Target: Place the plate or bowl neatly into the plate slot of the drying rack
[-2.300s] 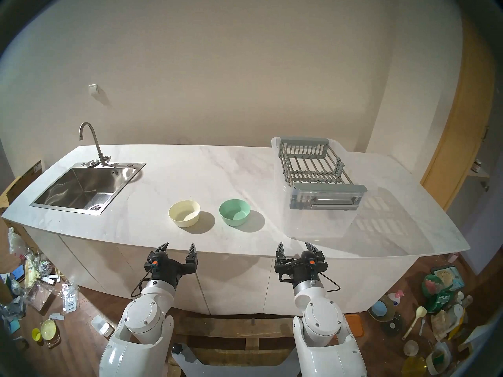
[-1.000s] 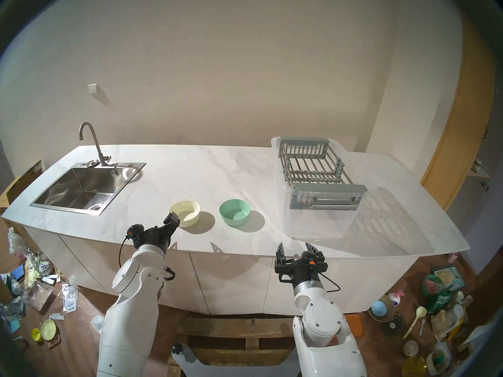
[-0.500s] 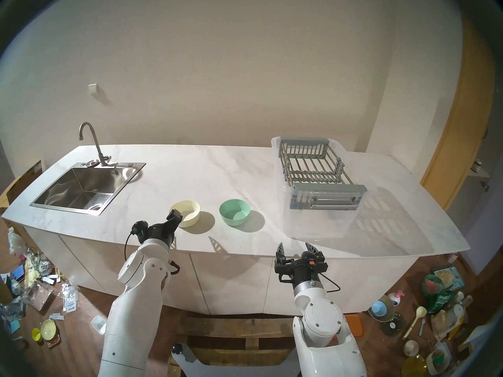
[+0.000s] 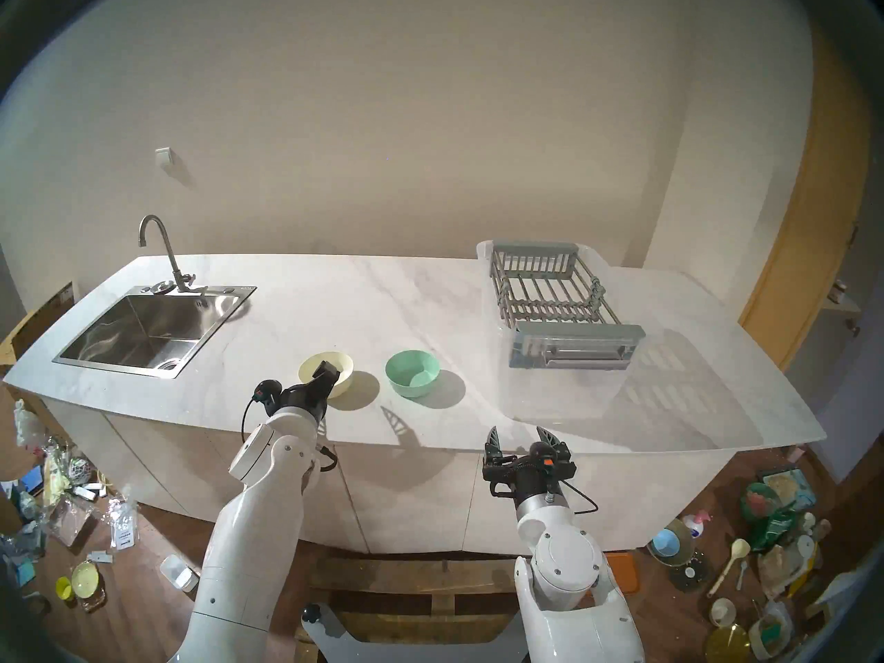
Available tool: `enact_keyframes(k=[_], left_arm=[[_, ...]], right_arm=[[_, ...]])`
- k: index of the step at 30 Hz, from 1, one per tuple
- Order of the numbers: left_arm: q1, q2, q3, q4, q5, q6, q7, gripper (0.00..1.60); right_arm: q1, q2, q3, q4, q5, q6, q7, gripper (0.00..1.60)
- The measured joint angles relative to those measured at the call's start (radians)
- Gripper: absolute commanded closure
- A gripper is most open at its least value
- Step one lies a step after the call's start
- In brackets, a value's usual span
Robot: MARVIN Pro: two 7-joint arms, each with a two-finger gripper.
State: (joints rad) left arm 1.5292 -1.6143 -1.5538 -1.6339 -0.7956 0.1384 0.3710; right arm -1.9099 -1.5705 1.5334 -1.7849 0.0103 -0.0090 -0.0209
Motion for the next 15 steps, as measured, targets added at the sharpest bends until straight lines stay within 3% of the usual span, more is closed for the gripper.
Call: enact_keyframes(k=[15], left_arm=[[-0.012, -0.002, -0.025, 0.022, -0.057, 0.004, 0.026, 0.00]], right_arm=[[0.000, 0.000, 0.000, 0.000, 0.000, 0.000, 0.000, 0.00]])
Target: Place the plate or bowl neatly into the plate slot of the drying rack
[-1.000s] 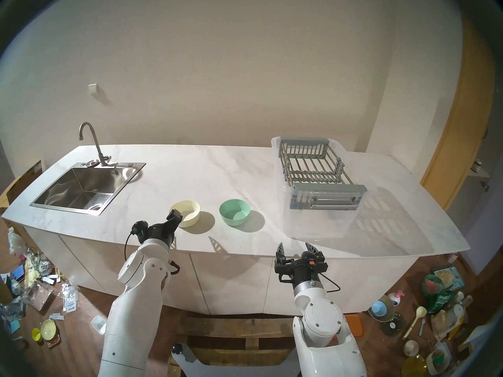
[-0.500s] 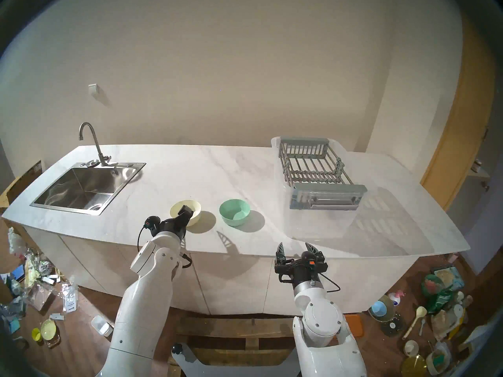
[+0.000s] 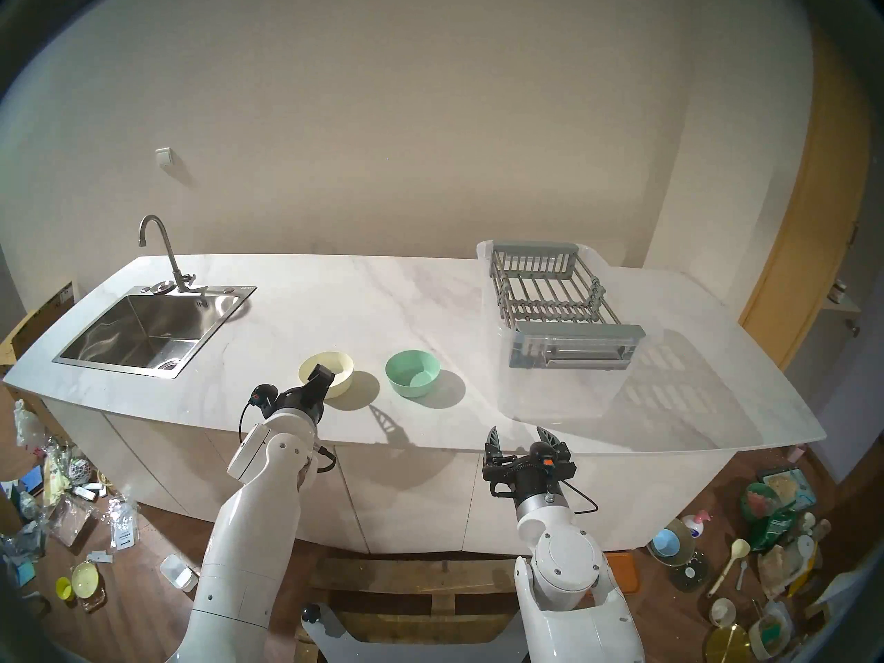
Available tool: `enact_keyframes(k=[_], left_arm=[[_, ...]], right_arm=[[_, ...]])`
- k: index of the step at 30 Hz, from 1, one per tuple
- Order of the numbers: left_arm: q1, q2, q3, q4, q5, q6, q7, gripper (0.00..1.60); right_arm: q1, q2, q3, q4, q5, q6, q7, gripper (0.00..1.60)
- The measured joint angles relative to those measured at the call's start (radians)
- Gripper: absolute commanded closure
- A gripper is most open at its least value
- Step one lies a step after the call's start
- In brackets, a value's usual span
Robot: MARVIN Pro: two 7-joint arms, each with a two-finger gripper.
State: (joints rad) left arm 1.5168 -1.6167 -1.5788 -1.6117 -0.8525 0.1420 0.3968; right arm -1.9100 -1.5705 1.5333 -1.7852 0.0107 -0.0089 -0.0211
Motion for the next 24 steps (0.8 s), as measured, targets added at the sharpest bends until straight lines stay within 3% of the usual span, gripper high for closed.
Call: enact_keyframes(k=[15, 16, 17, 24], left_arm=[[-0.091, 0.001, 0.008, 0.107, -0.026, 0.004, -0.012, 0.00], [-0.096, 0.002, 0.008, 0.111, -0.028, 0.010, -0.008, 0.97], [-0.099, 0.003, 0.009, 0.114, -0.028, 0.013, -0.007, 1.60], [-0.110, -0.001, -0.011, 0.126, -0.082, 0.074, 0.021, 1.60]], right_arm=[[0.000, 0.000, 0.000, 0.000, 0.000, 0.000, 0.000, 0.00], [0.000, 0.000, 0.000, 0.000, 0.000, 0.000, 0.000, 0.00], [0.000, 0.000, 0.000, 0.000, 0.000, 0.000, 0.000, 0.00], [0.000, 0.000, 0.000, 0.000, 0.000, 0.000, -0.001, 0.00]])
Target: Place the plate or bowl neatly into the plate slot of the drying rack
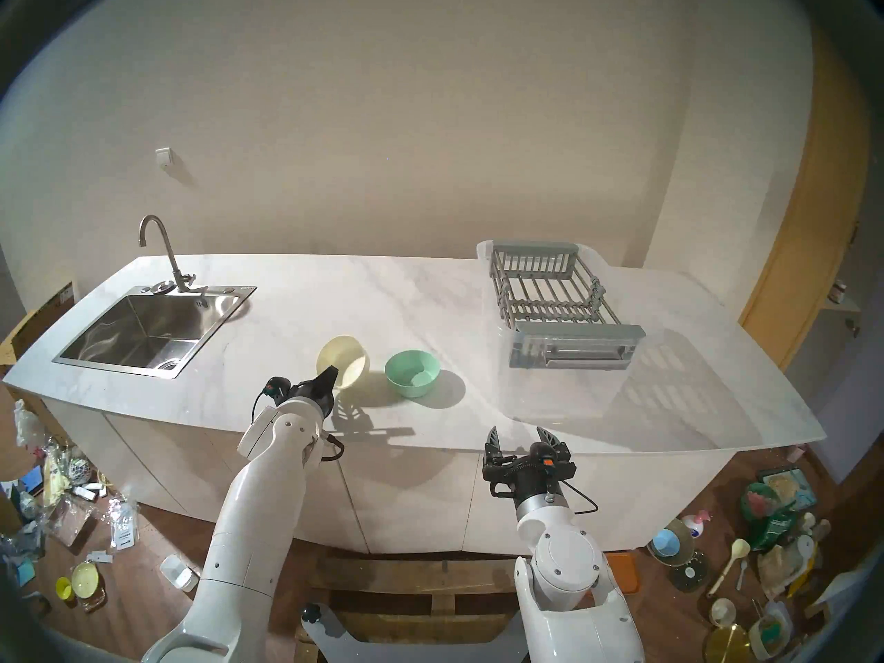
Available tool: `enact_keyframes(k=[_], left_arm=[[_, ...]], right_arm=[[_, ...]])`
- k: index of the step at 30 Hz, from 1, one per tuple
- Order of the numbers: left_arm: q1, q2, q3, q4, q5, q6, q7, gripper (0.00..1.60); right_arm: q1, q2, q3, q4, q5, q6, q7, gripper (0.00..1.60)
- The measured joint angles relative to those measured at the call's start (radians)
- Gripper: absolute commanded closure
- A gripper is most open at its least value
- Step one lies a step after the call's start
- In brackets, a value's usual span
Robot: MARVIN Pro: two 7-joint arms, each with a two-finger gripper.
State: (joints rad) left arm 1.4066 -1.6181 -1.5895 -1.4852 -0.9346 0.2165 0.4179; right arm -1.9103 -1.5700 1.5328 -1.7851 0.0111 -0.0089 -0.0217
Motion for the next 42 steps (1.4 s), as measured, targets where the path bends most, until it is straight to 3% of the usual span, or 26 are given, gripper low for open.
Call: enact_keyframes(k=[8, 17, 19, 23, 32, 37, 42], left_arm=[[-0.019, 0.007, 0.003, -0.013, -0.009, 0.013, 0.003, 1.60], [-0.148, 0.026, 0.032, -0.100, -0.023, 0.064, 0.002, 1.60], [-0.189, 0.031, 0.042, -0.127, -0.031, 0.094, 0.001, 1.60], [-0.273, 0.042, 0.069, -0.171, -0.054, 0.230, 0.008, 1.60], [-0.435, 0.024, 0.158, -0.149, -0.086, 0.532, 0.030, 1.60], [-0.506, -0.049, 0.227, -0.101, -0.081, 0.588, 0.035, 1.60], [-0.603, -0.118, 0.322, 0.067, -0.066, 0.611, 0.034, 1.60]], right_arm=[[0.000, 0.000, 0.000, 0.001, 0.000, 0.000, 0.000, 0.00], [0.002, 0.000, 0.000, 0.005, 0.000, 0.000, 0.000, 0.00], [0.002, 0.000, 0.000, 0.007, 0.000, 0.000, -0.001, 0.00], [0.002, 0.000, 0.000, 0.007, 0.000, 0.000, -0.001, 0.00], [0.002, 0.000, 0.000, 0.006, 0.000, 0.000, -0.001, 0.00], [0.002, 0.000, -0.001, 0.006, 0.000, 0.000, -0.001, 0.00], [0.001, 0.001, 0.000, 0.006, 0.000, 0.000, -0.001, 0.00]])
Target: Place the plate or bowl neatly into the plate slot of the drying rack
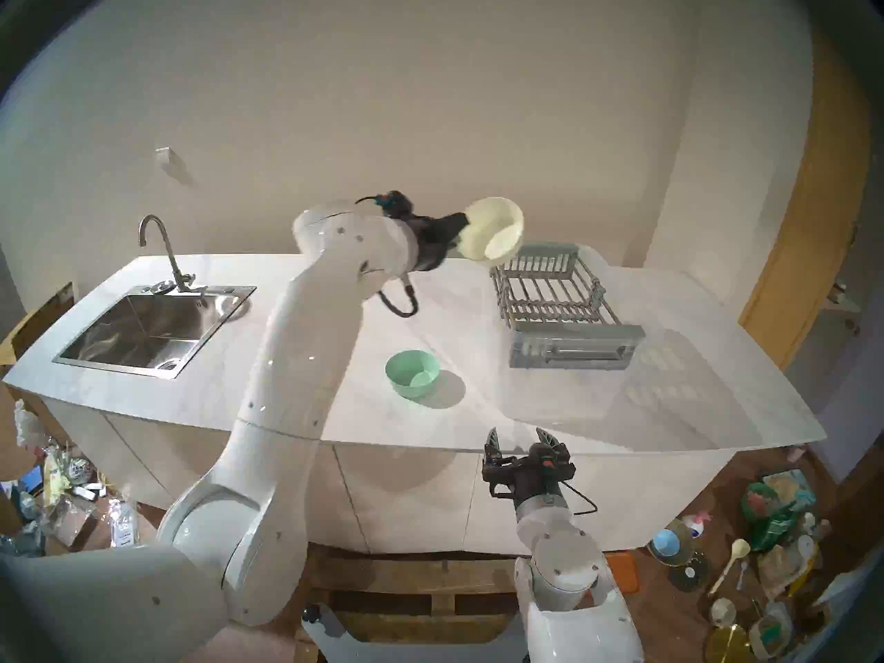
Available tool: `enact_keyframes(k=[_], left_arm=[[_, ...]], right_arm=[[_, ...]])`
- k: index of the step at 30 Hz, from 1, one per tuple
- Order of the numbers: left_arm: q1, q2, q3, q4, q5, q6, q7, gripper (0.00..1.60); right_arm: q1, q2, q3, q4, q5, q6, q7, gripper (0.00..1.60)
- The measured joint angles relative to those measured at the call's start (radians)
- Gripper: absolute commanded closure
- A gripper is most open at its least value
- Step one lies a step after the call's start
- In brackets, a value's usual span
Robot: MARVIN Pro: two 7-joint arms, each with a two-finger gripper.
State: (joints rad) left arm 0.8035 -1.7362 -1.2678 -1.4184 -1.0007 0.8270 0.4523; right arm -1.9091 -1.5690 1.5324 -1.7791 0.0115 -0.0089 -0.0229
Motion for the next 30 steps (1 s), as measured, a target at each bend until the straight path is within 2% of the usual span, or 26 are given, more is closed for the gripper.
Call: enact_keyframes(k=[4, 10, 20, 21, 22, 23, 30], left_arm=[[-0.071, -0.026, 0.083, 0.157, 0.022, 0.007, -0.004, 1.60], [-0.168, -0.065, 0.178, 0.344, 0.059, -0.016, -0.013, 1.60], [-0.348, -0.119, 0.213, 0.622, 0.089, -0.091, -0.058, 1.60], [-0.360, -0.122, 0.215, 0.637, 0.090, -0.095, -0.061, 1.28], [-0.374, -0.124, 0.218, 0.656, 0.091, -0.103, -0.067, 0.38], [-0.387, -0.127, 0.220, 0.672, 0.092, -0.110, -0.074, 0.00], [-0.499, -0.153, 0.237, 0.836, 0.093, -0.194, -0.249, 0.00]], right_arm=[[0.000, 0.000, -0.001, 0.000, 0.000, 0.000, 0.000, 0.00], [0.001, 0.000, -0.001, 0.001, 0.000, 0.000, 0.000, 0.00], [0.001, 0.000, -0.001, 0.001, 0.000, 0.000, -0.001, 0.00], [0.001, 0.000, -0.001, 0.001, 0.000, 0.000, -0.001, 0.00], [0.001, 0.000, -0.001, 0.001, 0.000, 0.000, -0.001, 0.00], [0.001, 0.000, -0.001, 0.001, 0.000, 0.000, -0.001, 0.00], [0.000, 0.000, -0.001, 0.001, 0.000, 0.000, -0.001, 0.00]])
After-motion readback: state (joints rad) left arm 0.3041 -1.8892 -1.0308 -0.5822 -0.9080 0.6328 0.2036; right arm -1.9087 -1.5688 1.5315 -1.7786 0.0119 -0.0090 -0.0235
